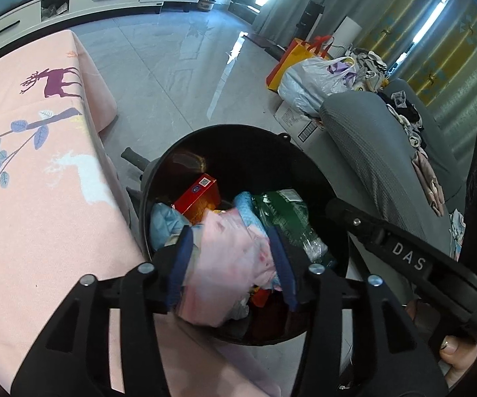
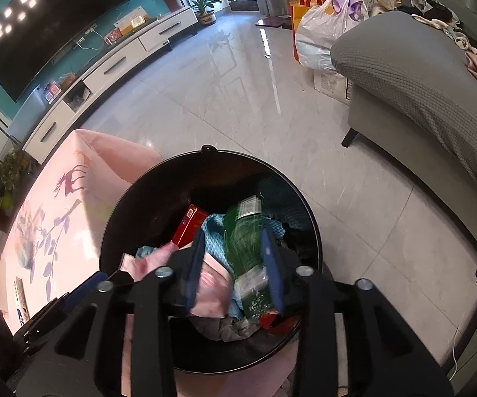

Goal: Collect trash
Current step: 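Open both tools to drop the green bag and pink wrapper into the bin, then move both open tools back over the medicine box and bread wrapper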

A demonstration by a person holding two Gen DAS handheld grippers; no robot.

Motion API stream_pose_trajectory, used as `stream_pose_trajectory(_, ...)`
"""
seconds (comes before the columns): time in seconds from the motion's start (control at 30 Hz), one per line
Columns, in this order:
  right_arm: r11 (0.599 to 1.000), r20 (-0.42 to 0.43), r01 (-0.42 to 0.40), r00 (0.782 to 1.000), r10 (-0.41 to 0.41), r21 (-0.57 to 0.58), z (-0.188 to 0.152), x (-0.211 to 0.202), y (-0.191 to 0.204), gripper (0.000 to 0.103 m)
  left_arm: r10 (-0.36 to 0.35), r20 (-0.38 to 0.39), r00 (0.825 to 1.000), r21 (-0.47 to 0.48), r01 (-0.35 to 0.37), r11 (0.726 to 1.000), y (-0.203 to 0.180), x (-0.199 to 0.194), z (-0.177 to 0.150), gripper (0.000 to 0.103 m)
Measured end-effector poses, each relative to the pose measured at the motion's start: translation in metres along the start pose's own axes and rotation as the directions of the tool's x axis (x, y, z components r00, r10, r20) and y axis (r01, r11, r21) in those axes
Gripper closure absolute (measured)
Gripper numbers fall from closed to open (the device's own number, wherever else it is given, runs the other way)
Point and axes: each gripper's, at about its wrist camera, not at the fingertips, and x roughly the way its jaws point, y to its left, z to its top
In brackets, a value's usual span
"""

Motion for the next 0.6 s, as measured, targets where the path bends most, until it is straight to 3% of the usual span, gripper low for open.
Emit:
stream_pose_trajectory(0.1, 1.000, 0.009, -0.001, 1.000, 0.001, 0.000, 0.000, -0.003, 0.001, 0.053, -0.010, 0.006, 1.000, -0.002, 0.010, 1.000, 0.001, -0.007, 0.000, 0.041)
stream_pose_trajectory(0.27, 1.000, 0.026, -0.015, 1.000, 0.014, 0.005, 0.001, -0.009, 0.004, 0.039, -0.008, 0.043, 0.999, -0.025, 0.010, 1.000, 0.008, -0.024, 0.000, 0.014)
stream_pose_trajectory(0.43, 1.000, 0.047, -0.029, 0.998, 0.029, -0.001, 0.002, -0.017, 0.012, 0.027, -0.007, 0.083, 0.997, -0.072, 0.013, 0.997, 0.030, -0.053, 0.000, 0.006)
stream_pose_trajectory(0.6, 0.999, 0.079, -0.028, 0.996, 0.030, -0.031, 0.001, -0.027, 0.025, 0.021, 0.059, 0.141, 0.988, -0.114, -0.043, 0.993, 0.061, -0.090, -0.002, 0.003)
